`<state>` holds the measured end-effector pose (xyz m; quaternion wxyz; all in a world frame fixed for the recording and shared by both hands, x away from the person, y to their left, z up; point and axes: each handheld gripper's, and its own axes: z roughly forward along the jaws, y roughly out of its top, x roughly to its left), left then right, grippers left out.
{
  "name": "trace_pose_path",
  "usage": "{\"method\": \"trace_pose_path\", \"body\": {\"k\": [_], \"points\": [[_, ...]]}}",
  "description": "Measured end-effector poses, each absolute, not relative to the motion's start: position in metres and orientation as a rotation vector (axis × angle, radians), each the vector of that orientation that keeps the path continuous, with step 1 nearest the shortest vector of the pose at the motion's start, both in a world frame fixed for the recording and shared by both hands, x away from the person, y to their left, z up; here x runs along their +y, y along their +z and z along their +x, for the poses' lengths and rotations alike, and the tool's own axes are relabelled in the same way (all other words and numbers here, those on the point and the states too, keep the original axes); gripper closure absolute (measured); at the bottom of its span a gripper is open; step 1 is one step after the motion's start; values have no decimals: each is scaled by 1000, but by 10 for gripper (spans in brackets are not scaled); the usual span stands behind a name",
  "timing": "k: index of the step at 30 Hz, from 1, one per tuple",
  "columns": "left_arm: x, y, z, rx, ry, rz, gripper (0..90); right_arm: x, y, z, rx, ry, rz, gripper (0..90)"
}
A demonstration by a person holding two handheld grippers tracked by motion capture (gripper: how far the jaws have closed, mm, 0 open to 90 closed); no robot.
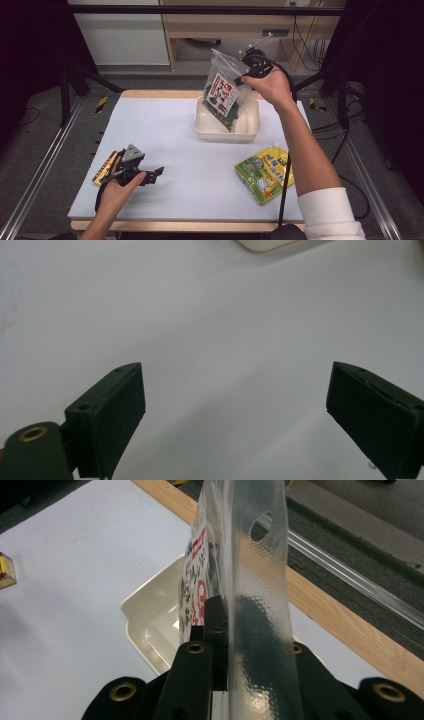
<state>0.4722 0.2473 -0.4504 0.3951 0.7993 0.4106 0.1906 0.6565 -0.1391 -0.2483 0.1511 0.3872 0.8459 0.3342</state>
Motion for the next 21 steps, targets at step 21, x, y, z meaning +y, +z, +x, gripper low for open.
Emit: {"method": "trace_pose_path", "body": {"k": [21], "points": [[246, -451, 472, 1036, 480, 2031, 86, -143, -263, 658, 2422, 1007, 1134, 822]]}}
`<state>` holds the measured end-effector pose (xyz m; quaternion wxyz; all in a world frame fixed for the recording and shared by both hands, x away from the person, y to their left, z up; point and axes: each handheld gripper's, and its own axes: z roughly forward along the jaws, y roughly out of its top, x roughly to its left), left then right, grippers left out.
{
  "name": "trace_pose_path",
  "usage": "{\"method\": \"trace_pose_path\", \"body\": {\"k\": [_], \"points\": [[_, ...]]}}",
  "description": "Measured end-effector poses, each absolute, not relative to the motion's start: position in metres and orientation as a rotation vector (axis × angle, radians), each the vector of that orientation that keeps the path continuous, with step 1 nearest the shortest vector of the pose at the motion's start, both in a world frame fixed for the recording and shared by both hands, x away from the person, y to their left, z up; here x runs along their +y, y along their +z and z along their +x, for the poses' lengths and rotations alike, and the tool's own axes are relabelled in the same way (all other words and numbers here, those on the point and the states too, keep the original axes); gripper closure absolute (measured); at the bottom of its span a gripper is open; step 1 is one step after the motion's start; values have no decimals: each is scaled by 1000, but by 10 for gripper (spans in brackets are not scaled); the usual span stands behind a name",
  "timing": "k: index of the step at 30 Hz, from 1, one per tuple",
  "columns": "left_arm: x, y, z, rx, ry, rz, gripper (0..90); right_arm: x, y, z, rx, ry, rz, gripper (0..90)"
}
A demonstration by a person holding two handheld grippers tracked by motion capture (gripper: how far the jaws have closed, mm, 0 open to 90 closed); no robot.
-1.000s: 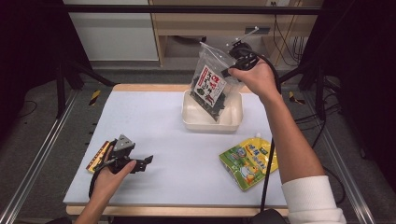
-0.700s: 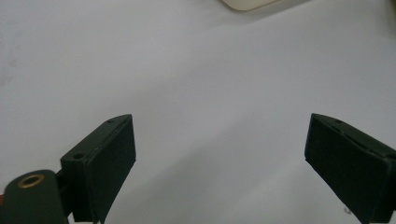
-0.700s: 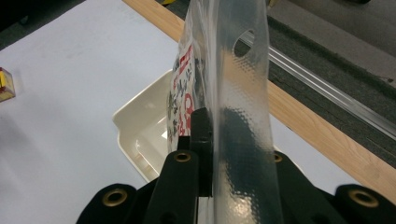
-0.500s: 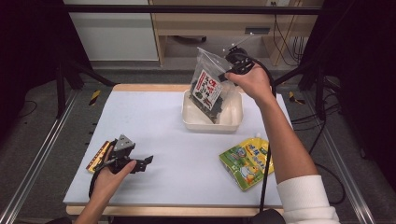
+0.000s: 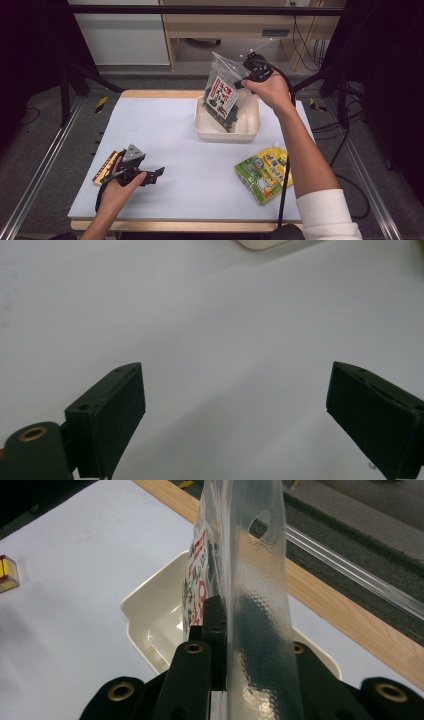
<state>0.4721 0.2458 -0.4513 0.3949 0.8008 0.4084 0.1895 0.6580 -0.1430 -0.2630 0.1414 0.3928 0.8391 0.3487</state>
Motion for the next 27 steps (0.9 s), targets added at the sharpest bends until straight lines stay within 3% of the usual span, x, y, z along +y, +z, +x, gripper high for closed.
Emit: {"method": "trace_pose_path", "body": {"k": [27], "points": [[244, -452, 472, 1031, 478, 2039, 86, -139, -278, 660, 2430, 1028, 1135, 809]]}}
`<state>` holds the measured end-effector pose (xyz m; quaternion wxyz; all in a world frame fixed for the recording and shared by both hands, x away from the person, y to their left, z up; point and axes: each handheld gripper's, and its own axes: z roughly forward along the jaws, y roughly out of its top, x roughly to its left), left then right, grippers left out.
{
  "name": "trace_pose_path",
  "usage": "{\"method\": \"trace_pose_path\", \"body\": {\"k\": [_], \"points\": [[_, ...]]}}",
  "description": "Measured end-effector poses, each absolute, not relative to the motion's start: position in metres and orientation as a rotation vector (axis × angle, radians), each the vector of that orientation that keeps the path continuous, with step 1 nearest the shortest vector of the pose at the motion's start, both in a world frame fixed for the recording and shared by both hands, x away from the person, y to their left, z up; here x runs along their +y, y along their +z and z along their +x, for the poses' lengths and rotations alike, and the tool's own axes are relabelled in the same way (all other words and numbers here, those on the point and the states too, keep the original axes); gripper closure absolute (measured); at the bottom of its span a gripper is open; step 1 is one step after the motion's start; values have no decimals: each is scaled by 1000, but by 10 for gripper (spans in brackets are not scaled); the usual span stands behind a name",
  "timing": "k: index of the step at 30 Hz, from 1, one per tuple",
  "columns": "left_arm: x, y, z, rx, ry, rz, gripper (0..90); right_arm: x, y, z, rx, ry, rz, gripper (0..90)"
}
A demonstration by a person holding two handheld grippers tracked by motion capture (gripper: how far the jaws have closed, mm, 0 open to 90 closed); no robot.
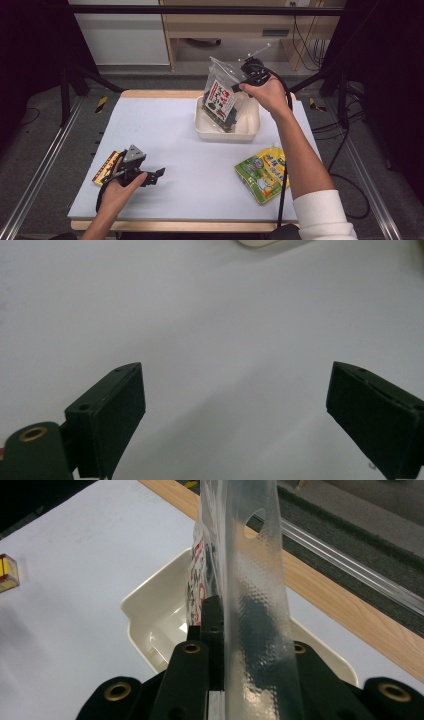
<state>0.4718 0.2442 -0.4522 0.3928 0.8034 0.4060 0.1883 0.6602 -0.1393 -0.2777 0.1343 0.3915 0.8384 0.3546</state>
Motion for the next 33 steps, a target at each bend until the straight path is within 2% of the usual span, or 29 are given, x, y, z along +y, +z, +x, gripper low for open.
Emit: {"method": "trace_pose_path", "body": {"k": [8, 12, 13, 14, 15, 16, 17, 19, 22, 26, 33], "points": [[244, -452, 472, 1030, 478, 2039, 86, -139, -278, 660, 2434, 1031, 1127, 800], [245, -452, 472, 1030, 477, 2039, 86, -140, -278, 660, 2426, 1044, 1130, 763], [245, -452, 472, 1030, 478, 2039, 86, -140, -277, 659, 2407, 1059, 1137, 684], [245, -452, 472, 1030, 478, 2039, 86, -140, -277, 659, 2407, 1059, 1137, 684], [244, -452, 472, 1029, 478, 2039, 86, -140, -276, 658, 2392, 1047, 1130, 614], [244, -452, 471, 1030, 480, 2038, 86, -140, -275, 657, 2380, 1051, 1128, 576], [244, -452, 471, 1030, 480, 2038, 86, -140, -275, 657, 2380, 1051, 1128, 576], [245, -451, 471, 1030, 481, 2038, 86, -142, -272, 654, 2360, 1069, 1113, 495], [245, -451, 472, 1030, 481, 2037, 86, -144, -269, 651, 2346, 1080, 1108, 474], [244, -451, 471, 1032, 480, 2037, 86, -149, -267, 644, 2325, 1092, 1109, 396], [245, -451, 472, 1027, 484, 2043, 86, -157, -264, 637, 2293, 1158, 1101, 344]]}}
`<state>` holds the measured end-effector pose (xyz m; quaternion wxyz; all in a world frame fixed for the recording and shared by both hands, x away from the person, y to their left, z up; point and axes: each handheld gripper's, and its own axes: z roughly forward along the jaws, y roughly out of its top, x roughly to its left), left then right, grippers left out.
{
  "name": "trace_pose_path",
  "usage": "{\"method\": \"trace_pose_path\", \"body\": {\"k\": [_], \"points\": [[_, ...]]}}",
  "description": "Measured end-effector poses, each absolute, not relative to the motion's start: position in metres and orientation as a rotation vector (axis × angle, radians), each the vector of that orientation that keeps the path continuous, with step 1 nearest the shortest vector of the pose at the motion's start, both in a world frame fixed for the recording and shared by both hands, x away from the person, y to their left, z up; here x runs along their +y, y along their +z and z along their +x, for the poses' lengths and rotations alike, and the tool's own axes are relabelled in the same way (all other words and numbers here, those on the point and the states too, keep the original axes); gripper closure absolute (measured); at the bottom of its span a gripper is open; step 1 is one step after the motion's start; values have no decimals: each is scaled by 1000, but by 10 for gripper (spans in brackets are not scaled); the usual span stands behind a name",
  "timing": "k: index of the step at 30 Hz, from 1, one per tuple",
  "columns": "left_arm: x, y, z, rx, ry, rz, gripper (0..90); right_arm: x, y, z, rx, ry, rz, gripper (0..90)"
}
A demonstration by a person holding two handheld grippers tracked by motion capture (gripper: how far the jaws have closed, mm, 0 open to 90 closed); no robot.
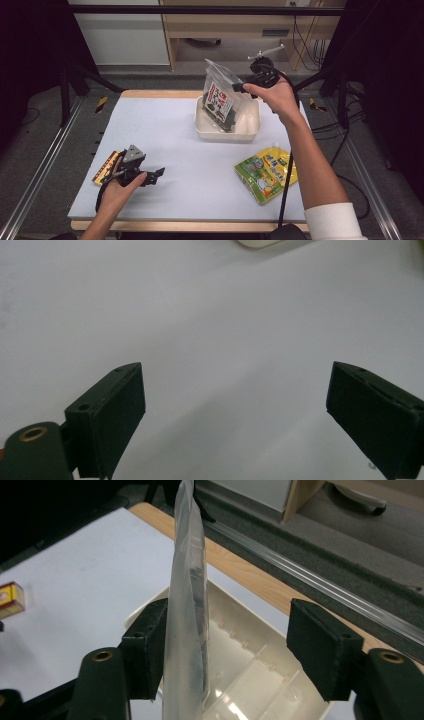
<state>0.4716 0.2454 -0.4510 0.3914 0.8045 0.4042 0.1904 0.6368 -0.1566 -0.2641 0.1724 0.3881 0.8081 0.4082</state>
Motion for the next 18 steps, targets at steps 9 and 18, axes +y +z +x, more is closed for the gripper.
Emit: {"method": "trace_pose_path", "body": {"k": [9, 18], "points": [[247, -451, 472, 1034, 490, 2036, 86, -171, -253, 613, 2216, 1260, 1077, 261], [246, -450, 472, 1033, 496, 2039, 86, -198, -247, 577, 2092, 1323, 1067, 189]]}}
